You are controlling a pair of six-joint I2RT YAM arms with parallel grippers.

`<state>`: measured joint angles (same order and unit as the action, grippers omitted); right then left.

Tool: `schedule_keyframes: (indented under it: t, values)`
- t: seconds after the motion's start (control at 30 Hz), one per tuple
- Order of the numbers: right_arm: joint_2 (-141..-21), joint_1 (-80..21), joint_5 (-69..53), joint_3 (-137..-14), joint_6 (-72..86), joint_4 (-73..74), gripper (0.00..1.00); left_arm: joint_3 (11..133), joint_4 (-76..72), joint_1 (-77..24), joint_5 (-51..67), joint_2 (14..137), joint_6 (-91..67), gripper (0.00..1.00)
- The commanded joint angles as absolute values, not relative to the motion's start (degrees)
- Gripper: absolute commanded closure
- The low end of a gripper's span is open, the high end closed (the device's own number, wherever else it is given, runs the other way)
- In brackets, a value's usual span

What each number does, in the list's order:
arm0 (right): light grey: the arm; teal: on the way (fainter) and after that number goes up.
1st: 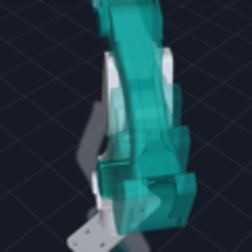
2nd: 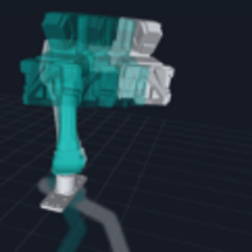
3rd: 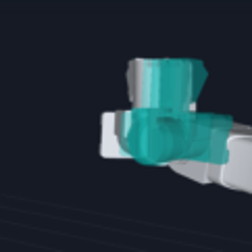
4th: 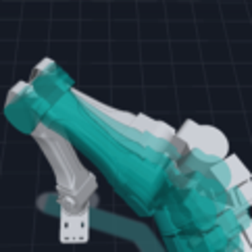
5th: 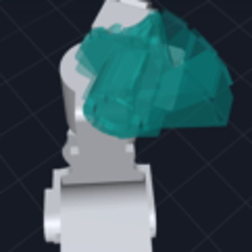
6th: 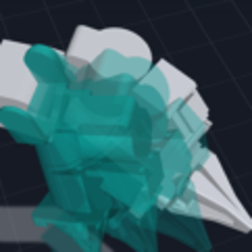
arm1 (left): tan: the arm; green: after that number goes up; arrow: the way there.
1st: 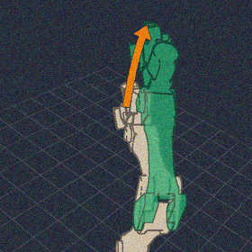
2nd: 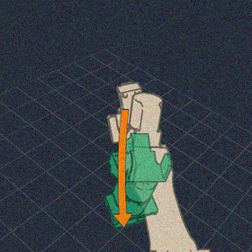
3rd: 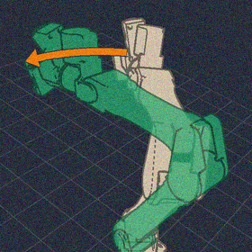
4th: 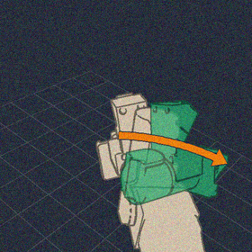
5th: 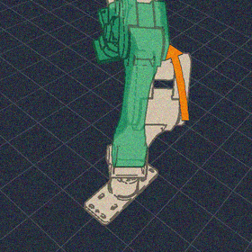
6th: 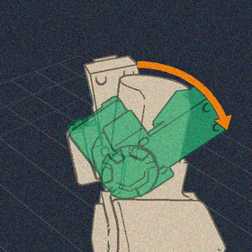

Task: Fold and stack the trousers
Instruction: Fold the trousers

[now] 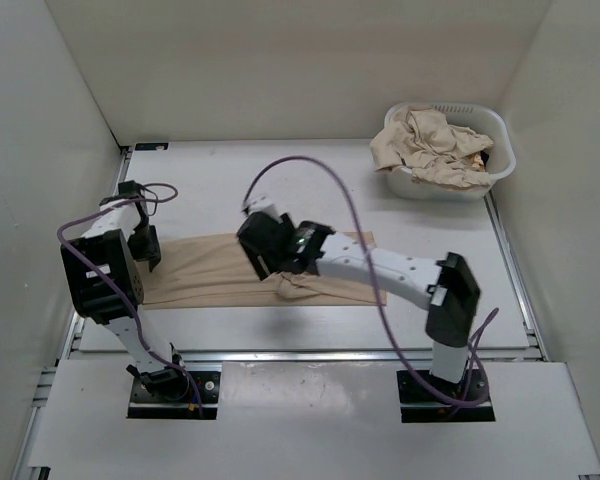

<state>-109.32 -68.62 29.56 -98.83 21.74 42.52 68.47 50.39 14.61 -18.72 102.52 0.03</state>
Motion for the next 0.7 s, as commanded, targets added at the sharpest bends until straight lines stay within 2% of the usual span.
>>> schedule_keyframes:
  t: [0.0,0.07,0.17,0.2,0.23,0.3,0.33,0.37,0.43,0.47,0.5,0.53,0.57,0.67]
  values:
    - [-101.44,-58.32,28.50,-91.08,28.53,42.71,0.23,72.94,51.32,14.85,-23.11,95.91,0.00,0.32]
    - [-97.06,-53.38,25.50,-81.71,31.54,41.49,0.25,75.40,51.33,14.85,-25.39,93.62,0.00,0.30]
    - [-90.98,-43.01,18.50,-72.28,36.03,38.33,0.26,80.05,51.33,14.85,-28.65,88.87,0.00,0.21]
    - [-89.75,-38.02,16.63,-69.55,36.64,37.45,0.26,81.72,51.33,14.85,-28.65,87.90,0.00,0.21]
    - [-87.47,-35.62,14.52,-64.65,36.65,36.31,0.26,83.48,51.33,14.24,-27.87,86.15,0.00,0.10]
    - [-85.53,-29.40,11.09,-60.58,36.65,33.33,0.26,89.71,52.63,12.75,-24.10,84.47,0.00,0.10]
    - [-83.95,-27.62,9.68,-58.82,36.65,32.70,0.26,91.82,53.78,9.26,-21.12,82.98,0.00,0.11]
    - [-83.15,-25.77,7.32,-55.93,36.13,32.17,0.26,95.06,54.92,6.53,-14.83,82.45,0.00,0.16]
    - [-81.83,-20.93,3.80,-53.10,34.99,29.89,0.25,97.11,59.40,-0.58,-10.65,82.44,0.00,0.24]
    - [-81.04,-18.31,-1.27,-50.56,34.46,28.40,0.25,98.34,61.76,-7.84,-5.76,84.70,0.00,0.32]
    - [-81.04,-17.32,-2.97,-49.49,34.45,28.39,0.25,98.35,64.05,-11.48,-3.02,86.47,0.00,0.35]
    - [-80.51,-16.71,-4.12,-48.44,33.93,27.78,0.25,98.35,67.81,-18.21,0.06,90.40,0.00,0.37]
    - [-80.51,-16.18,-5.00,-47.30,33.93,27.77,0.25,98.35,68.81,-21.41,6.87,92.27,0.00,0.37]
    - [-78.76,-16.17,-6.77,-43.16,33.93,26.46,0.25,98.26,68.82,-30.72,17.36,99.54,0.00,0.37]
